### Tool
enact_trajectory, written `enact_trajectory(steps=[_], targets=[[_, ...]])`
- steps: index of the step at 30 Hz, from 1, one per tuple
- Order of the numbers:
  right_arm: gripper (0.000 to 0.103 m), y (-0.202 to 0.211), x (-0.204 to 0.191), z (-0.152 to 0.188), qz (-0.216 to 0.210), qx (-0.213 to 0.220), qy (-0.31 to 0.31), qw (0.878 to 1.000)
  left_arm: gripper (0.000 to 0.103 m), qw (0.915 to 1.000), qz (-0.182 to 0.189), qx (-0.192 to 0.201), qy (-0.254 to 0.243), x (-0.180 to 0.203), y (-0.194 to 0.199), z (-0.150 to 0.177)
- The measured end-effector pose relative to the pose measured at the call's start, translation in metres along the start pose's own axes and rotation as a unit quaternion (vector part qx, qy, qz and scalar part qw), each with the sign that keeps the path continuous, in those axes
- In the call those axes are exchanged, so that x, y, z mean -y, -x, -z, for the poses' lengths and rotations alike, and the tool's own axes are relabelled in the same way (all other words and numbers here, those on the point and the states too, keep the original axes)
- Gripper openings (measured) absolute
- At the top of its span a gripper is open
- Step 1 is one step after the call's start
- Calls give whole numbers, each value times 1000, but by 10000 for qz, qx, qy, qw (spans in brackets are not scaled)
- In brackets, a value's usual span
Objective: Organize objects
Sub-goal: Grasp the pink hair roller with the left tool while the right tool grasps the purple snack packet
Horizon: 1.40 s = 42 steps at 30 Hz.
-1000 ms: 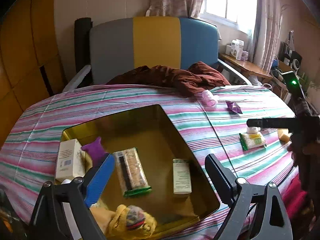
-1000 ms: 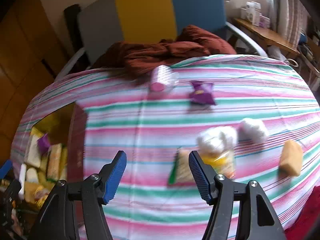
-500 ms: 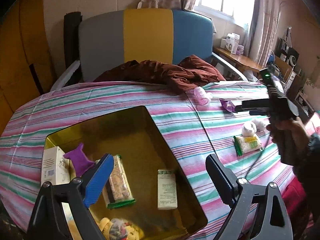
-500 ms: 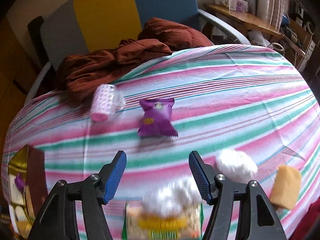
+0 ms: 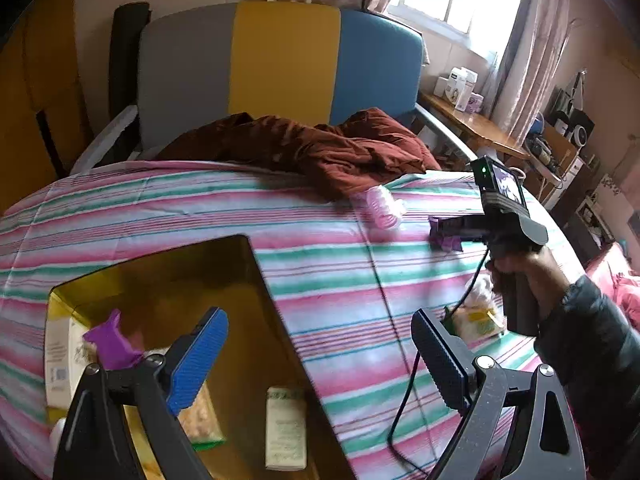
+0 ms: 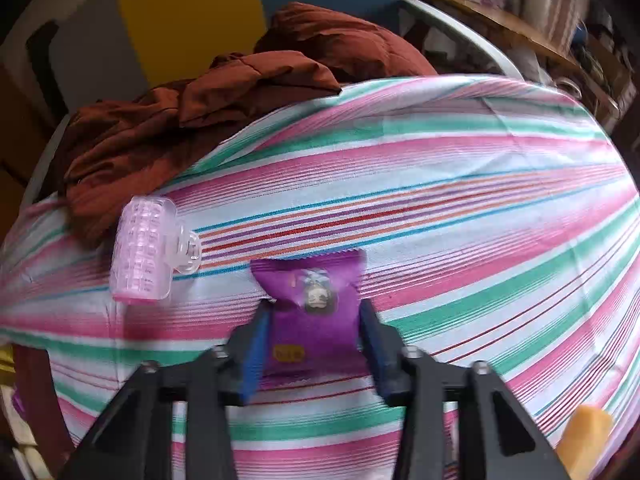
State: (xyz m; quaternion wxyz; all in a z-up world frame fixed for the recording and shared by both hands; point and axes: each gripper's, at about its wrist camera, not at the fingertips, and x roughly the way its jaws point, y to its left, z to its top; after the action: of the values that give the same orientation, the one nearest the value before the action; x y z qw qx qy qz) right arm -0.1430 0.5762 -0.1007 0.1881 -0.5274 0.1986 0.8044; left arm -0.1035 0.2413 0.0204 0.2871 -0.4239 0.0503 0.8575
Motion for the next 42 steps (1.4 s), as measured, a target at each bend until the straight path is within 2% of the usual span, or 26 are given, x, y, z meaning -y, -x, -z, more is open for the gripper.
enact_trajectory(steps=[4,9,16,22,27,39,41,42], targets=[[39,25,-7,23,-224,114,433,9987,94,9999,79,-52,44,7,-12,-15],[39,48,0,42,-368,398,444,9975,93,9998,80,-159,86,22,-35,-35],[39,61,4,32,-446,720,426,9955,93,9994,3,-247,-259,57,-79,-63],[39,55,17,23,-537,699,238,9958,93,9975,-56,-502,-484,84,-127,-80],[39,62,25,22,-480,793,159,9956,93,9961,-3,-841,-285,92,-170,-94],[40,64,26,21,-662,772,148,9947,93,9924,-421,-1124,-286,107,-246,-115],[40,63,24,22,-656,758,187,9948,93,9923,-350,-1170,-214,106,-255,-117],[40,62,23,22,-643,745,212,9949,90,9925,-327,-1163,-183,104,-260,-118]])
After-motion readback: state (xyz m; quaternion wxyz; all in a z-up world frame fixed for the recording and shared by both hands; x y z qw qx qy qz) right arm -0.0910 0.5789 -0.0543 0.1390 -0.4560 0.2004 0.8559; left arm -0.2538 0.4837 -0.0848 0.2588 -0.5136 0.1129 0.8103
